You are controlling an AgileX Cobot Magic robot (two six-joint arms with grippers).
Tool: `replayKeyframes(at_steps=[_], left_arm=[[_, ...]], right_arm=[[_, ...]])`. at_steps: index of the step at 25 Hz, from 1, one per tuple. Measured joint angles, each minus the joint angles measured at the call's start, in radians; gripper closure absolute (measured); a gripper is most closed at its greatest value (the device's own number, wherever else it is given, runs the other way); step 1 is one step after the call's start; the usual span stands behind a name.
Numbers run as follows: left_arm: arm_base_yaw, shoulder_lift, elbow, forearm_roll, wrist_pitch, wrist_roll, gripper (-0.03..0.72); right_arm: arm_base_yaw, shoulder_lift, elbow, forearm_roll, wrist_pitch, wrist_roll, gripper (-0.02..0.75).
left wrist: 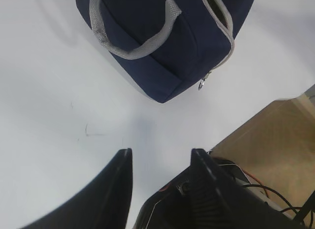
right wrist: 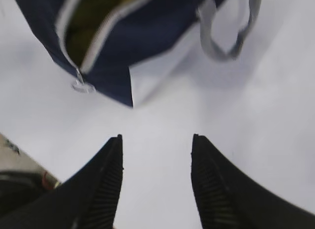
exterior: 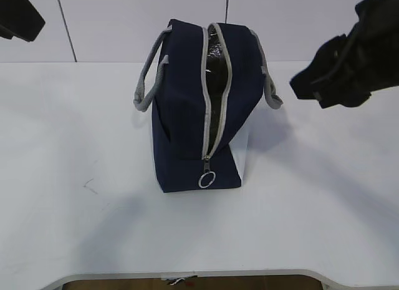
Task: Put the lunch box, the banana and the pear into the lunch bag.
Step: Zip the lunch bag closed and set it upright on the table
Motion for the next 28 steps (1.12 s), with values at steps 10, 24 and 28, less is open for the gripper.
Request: replayKeyframes(at_steps=[10,24,28], left_arm=[[0.000,0.000,0.000,0.000,0.000,0.000,0.393],[0.000,0.000,0.000,0.004,0.000,-0.001,0.393],[0.000,0.000,0.000,0.004,0.000,-0.001,0.396]], right_arm=[[0.123,-0.145,0.408,-0.034,-0.697,0.027,0.362],[0.124,0.131,0.629,0.168,-1.097,0.056,0.362],[0.124,0.217,0.629,0.252,-1.178,0.063,0.362]])
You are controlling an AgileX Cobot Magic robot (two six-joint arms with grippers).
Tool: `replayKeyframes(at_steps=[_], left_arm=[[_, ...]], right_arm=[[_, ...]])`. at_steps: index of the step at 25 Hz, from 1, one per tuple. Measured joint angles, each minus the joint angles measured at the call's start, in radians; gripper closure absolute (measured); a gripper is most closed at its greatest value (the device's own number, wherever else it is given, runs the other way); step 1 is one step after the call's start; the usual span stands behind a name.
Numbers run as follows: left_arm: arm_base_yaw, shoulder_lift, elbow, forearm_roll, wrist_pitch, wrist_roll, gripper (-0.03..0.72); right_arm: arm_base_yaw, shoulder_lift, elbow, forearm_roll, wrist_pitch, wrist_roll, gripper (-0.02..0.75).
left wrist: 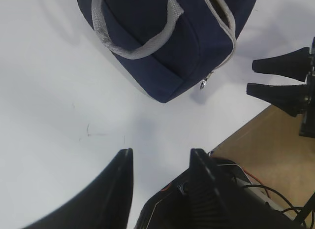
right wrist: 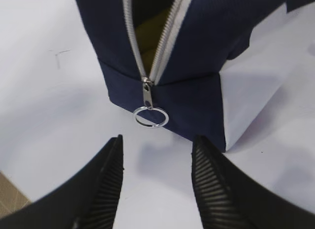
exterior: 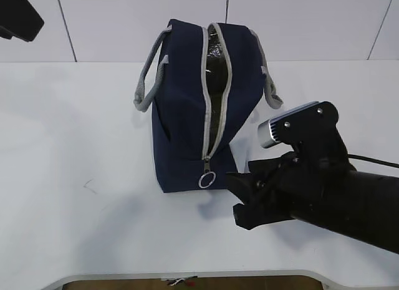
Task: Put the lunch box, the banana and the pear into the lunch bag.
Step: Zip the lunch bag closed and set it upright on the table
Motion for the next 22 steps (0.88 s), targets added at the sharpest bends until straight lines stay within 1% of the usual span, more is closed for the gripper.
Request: replayKeyframes(at_steps=[6,11,15,22], left_arm=[[0.000,0.000,0.000,0.000,0.000,-0.002,0.402],[0.000,0.000,0.000,0.000,0.000,-0.009,0.406],[0.000,0.000,0.000,0.000,0.000,-0.009,0.409],[0.000,0.000,0.000,0.000,0.000,-0.009,0.410]], right_arm=[[0.000,0.110,0.000,-0.002,-0.135,0.001,0.362],[0.000,0.186,0.000,-0.066,-0.228,0.002,0.362],[0.000,0.246,0.000,-0.100,-0.284,0.002,0.362],[0.000,0.318,0.000,-0.111,-0.378,0.002,0.363]])
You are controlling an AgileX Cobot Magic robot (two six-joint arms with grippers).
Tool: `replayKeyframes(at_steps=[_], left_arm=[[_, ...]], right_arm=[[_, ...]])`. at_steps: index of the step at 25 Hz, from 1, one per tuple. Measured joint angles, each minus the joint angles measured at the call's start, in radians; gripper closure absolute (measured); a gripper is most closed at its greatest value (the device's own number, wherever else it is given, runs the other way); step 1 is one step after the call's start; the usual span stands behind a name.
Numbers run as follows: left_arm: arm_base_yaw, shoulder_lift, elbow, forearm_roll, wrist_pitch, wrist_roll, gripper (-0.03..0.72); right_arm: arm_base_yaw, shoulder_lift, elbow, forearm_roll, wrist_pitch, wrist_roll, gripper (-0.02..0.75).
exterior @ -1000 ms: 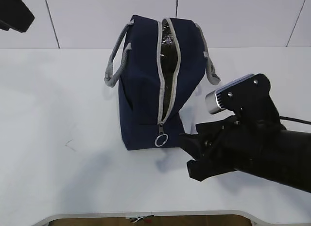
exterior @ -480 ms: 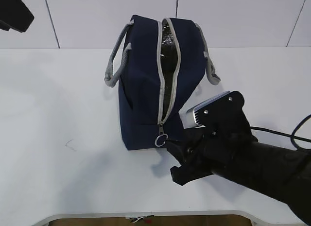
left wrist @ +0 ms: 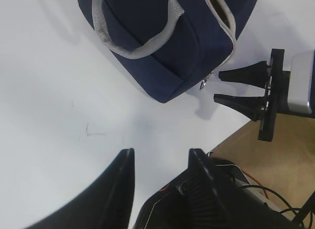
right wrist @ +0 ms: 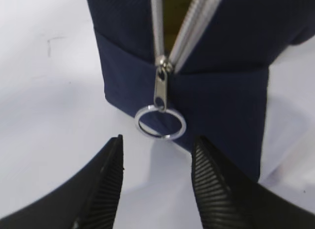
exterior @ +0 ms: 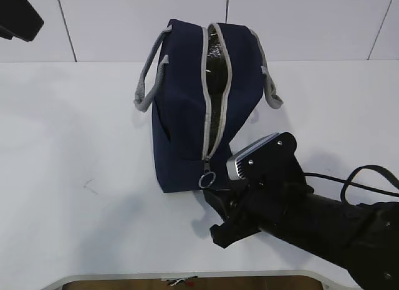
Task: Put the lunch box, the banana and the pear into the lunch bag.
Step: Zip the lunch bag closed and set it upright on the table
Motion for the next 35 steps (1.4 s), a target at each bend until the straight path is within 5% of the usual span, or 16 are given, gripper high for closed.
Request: replayKeyframes(at_steps=[24,35], left_arm=[[0.000,0.000,0.000,-0.002,0.000,-0.006,0.410],[0.000,0.000,0.000,-0.006,0.000,-0.007,0.410]], right_arm=[[0.000,0.071,-0.002,0.000,-0.164,0.077,0.362],[0.000,0.077,-0.002,-0.044,-0.164,0.107,0.265]])
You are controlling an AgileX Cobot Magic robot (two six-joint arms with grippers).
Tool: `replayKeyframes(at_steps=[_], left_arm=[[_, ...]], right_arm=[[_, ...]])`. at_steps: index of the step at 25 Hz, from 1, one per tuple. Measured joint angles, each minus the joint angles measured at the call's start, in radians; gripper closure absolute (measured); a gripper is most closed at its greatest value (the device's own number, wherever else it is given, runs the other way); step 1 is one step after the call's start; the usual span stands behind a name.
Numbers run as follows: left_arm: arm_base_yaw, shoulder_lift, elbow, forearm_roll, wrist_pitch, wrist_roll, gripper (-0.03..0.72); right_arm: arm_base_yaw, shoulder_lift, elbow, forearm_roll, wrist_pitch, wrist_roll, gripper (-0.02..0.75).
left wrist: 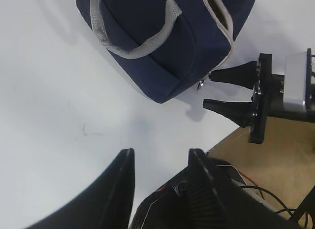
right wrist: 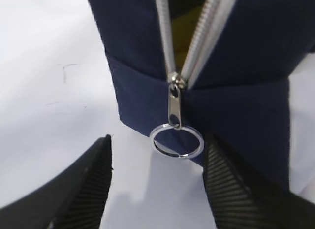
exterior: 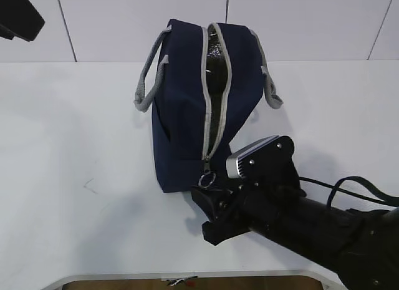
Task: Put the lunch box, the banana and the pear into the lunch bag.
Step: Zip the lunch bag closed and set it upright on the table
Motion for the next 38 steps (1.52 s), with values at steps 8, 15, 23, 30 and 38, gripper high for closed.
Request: replayKeyframes(at_steps=[8,15,23,30,38], left_arm=[[0.000,0.000,0.000,-0.019,0.000,0.000,0.412],[0.000,0.000,0.000,-0.025,0.000,0.000,0.412],[0.000,0.000,0.000,-0.027,0.000,0.000,0.413],[0.000,0.000,0.000,-0.027,0.000,0.000,0.419],[0.000,0.000,0.000,-0.027,0.000,0.000,0.421]], right_arm=[[0.000,0.050,-0.069,0.000,0.000,0.003,0.260],[0.000,0.066,-0.098,-0.039,0.016,0.040,0.260],[0.000,0.068,-0.099,-0.131,0.027,0.100,0.260],[0.000,0.068,-0.099,-0.115,0.087,0.102,0.260],[0.000,0.068,-0.099,-0.109,0.096,0.104,0.291]])
